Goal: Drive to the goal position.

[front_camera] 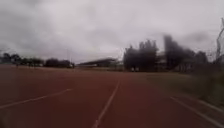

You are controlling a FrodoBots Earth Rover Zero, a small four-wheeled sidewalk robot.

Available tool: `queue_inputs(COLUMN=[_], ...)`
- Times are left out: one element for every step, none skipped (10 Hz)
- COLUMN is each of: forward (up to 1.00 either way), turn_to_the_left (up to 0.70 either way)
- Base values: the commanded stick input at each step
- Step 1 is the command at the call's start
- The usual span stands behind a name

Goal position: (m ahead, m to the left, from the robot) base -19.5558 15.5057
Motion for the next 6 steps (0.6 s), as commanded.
queue_inputs(forward=[0.0, 0.0, 0.0, 0.0, 0.0, 0.0], turn_to_the_left=[0.7, 0.7, 0.7, 0.7, 0.7, 0.7])
